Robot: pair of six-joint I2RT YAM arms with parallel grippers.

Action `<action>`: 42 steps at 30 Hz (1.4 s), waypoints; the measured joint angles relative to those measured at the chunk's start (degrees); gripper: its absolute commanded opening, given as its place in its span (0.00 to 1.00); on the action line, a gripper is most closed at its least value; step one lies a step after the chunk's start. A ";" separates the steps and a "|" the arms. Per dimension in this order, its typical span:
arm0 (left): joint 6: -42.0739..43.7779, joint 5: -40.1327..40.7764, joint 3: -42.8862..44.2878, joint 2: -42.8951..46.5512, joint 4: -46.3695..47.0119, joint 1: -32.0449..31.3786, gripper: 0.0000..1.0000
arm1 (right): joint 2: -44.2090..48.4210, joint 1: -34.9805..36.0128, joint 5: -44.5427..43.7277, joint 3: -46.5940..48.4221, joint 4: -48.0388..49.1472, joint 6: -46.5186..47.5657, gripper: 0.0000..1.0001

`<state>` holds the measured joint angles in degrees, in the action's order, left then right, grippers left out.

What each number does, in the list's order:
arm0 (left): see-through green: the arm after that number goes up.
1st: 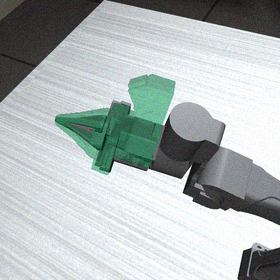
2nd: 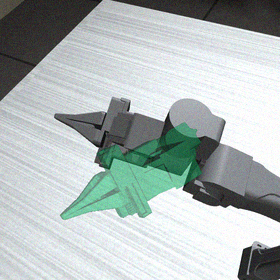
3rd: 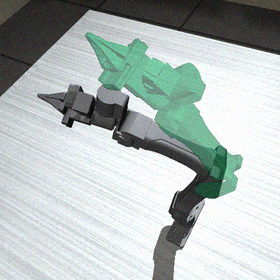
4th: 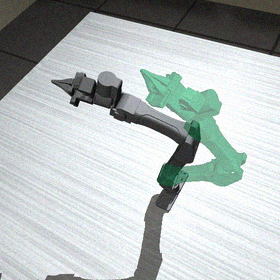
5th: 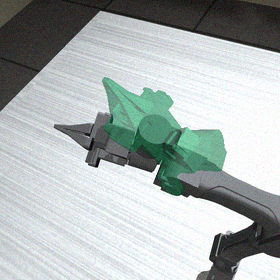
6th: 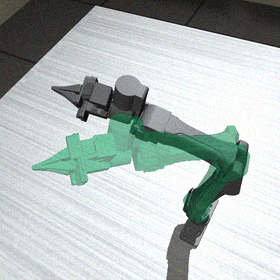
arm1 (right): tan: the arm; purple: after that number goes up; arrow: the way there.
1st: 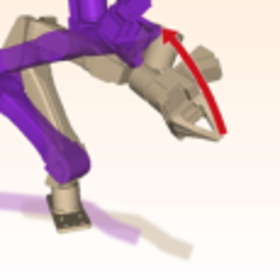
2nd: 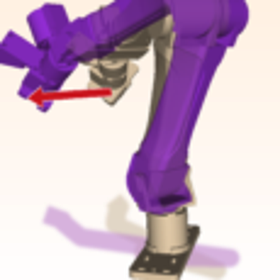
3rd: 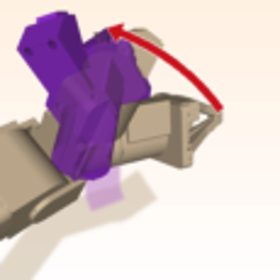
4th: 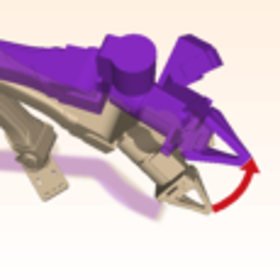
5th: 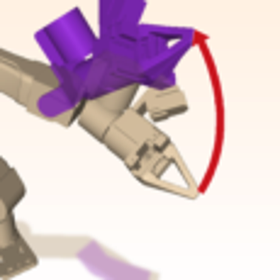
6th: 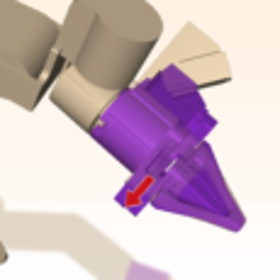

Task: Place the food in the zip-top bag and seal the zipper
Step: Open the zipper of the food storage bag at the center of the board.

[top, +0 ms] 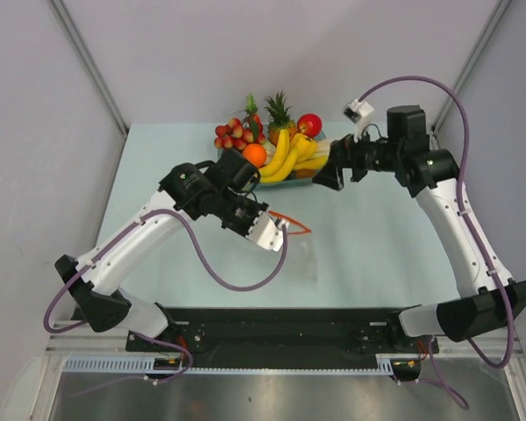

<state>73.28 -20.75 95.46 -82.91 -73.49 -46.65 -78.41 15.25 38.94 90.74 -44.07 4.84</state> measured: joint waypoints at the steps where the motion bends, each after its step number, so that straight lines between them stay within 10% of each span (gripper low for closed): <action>1: 2.29 1.51 -0.39 0.09 -0.79 -0.98 0.00 | 0.26 1.53 0.17 -0.37 -0.33 0.13 1.00; 16: 13.31 8.63 -2.36 0.20 -3.13 -6.23 0.00 | -5.01 18.29 3.54 -6.16 1.49 -4.33 0.83; 25: 14.36 8.61 -6.25 2.36 -2.12 -6.51 0.00 | -12.22 22.60 1.92 -6.75 3.98 -5.01 0.35; 28: 14.16 8.55 -8.15 4.35 -1.42 -6.54 0.01 | -13.33 23.50 0.90 -8.02 4.02 -4.61 0.00; 31: 12.24 8.33 -10.49 6.97 0.11 -6.54 0.06 | -13.40 24.22 -0.35 -8.41 3.48 -3.76 0.00; 34: 4.83 8.17 -13.86 10.93 4.72 -5.95 0.40 | -13.40 23.78 -2.05 -7.43 3.10 -3.74 0.00; 35: 1.40 8.15 -15.04 12.50 7.04 -5.31 0.67 | -13.40 22.99 -2.29 -6.67 2.95 -4.13 0.00; 42: -29.49 4.50 -16.87 22.99 22.29 14.23 1.00 | -12.81 17.03 -2.75 -4.11 10.56 -14.34 0.00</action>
<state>43.79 -16.25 78.59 -59.92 -51.20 -32.42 -91.22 32.27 36.18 86.63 -33.52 -9.50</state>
